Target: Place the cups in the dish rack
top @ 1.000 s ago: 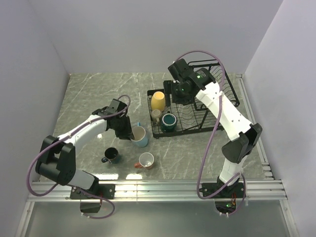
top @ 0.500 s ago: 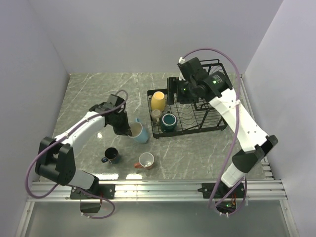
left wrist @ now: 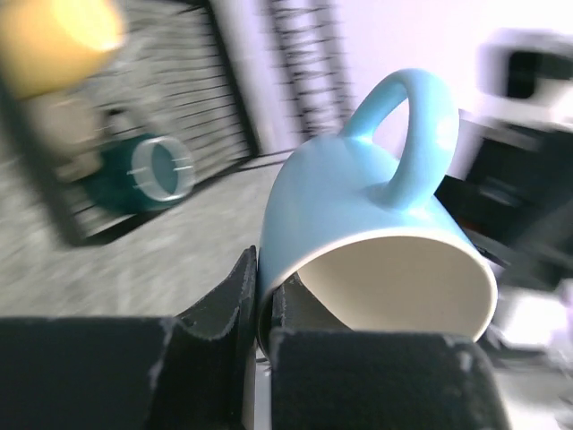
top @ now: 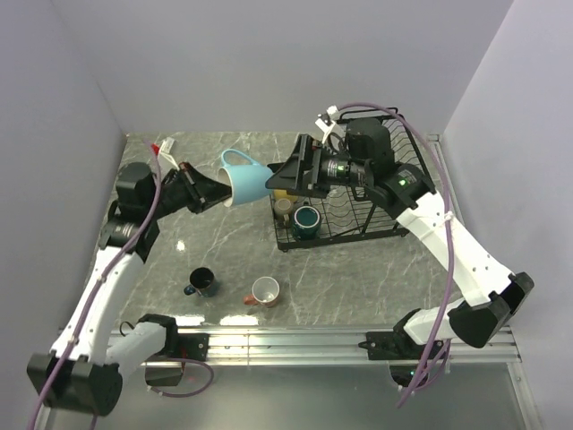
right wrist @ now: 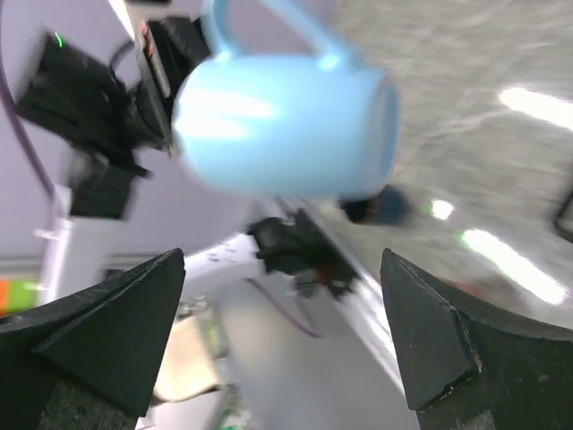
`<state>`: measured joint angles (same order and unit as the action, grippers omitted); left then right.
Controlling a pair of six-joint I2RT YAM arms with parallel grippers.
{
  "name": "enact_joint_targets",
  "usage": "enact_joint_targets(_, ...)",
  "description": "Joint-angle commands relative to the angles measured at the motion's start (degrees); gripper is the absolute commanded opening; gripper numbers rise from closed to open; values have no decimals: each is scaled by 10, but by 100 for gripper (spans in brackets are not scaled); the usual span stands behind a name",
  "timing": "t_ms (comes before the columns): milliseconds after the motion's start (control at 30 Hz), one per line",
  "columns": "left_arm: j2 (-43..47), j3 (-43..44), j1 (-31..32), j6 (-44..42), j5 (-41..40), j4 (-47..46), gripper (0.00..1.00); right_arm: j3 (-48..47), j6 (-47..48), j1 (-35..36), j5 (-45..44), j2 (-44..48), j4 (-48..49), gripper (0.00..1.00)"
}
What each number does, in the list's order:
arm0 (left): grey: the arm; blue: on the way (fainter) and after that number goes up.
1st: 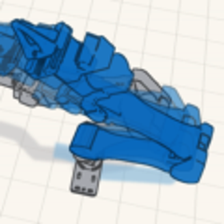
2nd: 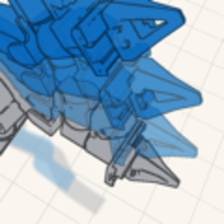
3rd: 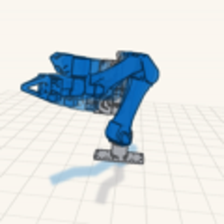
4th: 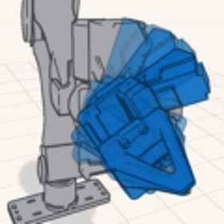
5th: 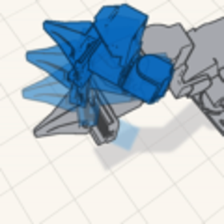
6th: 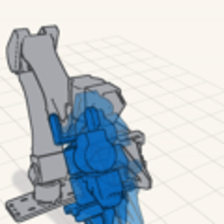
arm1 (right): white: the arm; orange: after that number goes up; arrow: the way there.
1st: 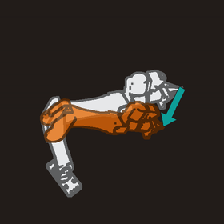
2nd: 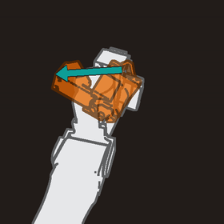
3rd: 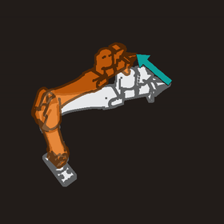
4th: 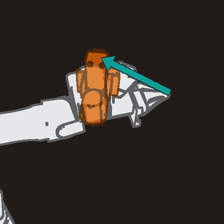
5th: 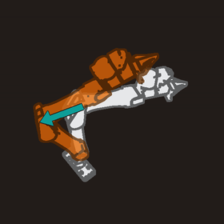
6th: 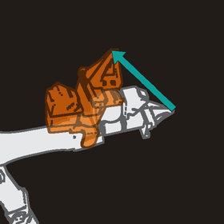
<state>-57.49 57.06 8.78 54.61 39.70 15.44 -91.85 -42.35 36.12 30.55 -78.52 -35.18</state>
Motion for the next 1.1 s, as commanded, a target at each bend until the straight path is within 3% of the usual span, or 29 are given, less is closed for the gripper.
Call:
enact_joint_targets(0, 55, -31, -4, 117, 90, -231, 0, 35, -116, 3, 94, 18, 182, 97)
enact_joint_targets(467, 114, -92, -5, 233, 80, -375, 0, 108, -251, 4, 134, 42, 385, 98)
enact_joint_targets(667, 111, -106, -4, 266, 71, -409, 0, 120, -260, 13, 133, 50, 411, 99)
enact_joint_targets(1067, 113, -114, -4, 260, 69, -379, 0, 104, -270, 37, 121, 27, 436, 99)
